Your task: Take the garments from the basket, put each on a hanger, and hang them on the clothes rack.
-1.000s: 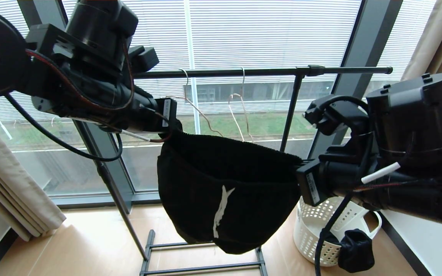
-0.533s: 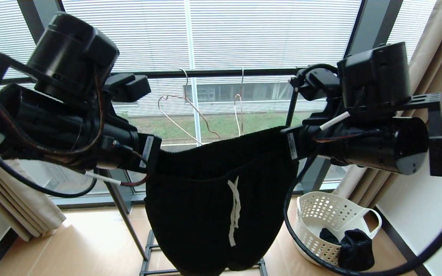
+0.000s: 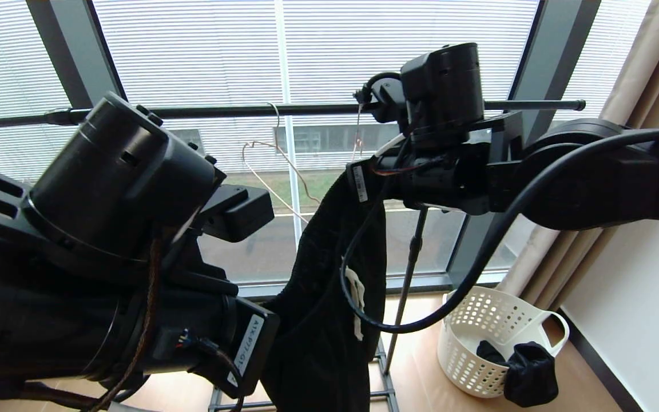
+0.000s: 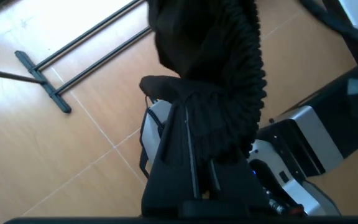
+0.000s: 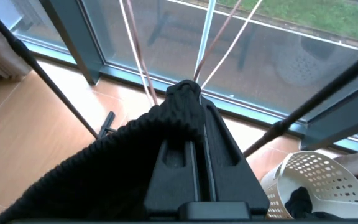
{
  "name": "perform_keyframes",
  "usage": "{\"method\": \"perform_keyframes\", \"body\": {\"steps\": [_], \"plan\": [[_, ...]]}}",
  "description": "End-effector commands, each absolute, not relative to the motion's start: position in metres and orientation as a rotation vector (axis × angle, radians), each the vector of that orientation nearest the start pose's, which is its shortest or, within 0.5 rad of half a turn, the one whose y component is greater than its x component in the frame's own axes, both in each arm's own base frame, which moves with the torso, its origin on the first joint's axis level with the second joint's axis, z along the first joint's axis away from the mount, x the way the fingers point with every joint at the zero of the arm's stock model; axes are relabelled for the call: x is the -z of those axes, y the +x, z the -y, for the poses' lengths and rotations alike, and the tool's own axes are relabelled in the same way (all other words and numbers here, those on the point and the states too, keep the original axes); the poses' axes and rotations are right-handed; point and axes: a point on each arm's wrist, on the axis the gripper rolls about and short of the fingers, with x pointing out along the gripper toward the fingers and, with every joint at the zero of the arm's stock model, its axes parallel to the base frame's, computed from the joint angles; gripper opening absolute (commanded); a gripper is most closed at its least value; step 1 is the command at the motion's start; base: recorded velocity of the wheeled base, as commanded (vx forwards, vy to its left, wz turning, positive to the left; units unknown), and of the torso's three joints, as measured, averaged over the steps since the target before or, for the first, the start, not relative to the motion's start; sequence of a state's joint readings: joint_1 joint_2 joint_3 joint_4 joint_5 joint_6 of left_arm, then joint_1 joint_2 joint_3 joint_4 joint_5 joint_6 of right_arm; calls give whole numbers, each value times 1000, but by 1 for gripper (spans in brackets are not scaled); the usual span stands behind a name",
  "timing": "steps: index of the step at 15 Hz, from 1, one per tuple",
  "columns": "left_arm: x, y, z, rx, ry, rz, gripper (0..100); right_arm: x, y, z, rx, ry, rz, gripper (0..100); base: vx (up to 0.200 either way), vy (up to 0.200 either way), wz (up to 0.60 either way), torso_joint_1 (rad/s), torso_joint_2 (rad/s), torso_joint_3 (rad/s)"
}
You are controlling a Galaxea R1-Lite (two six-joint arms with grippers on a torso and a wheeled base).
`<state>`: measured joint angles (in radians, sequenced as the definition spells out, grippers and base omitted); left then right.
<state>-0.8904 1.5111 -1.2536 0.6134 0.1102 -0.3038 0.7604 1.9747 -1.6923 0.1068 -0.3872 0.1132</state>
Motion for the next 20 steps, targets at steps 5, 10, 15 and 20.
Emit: {"method": "perform_keyframes", "body": {"steps": [5,10,15,20], "plan": [[-252,136,199,677,113,-859,0,-248,295,-304,-402,-132,-381,0,0,0,0,0,0,0],[-250,135,203,684,125,-862,0,-249,294,-303,-400,-129,-381,0,0,0,0,0,0,0],[-239,146,182,506,152,-850,0,-272,285,-247,-297,-88,-444,0,0,0,0,0,0,0],[-249,193,159,357,63,-760,0,-263,258,-194,-227,-121,-515,0,0,0,0,0,0,0]]}}
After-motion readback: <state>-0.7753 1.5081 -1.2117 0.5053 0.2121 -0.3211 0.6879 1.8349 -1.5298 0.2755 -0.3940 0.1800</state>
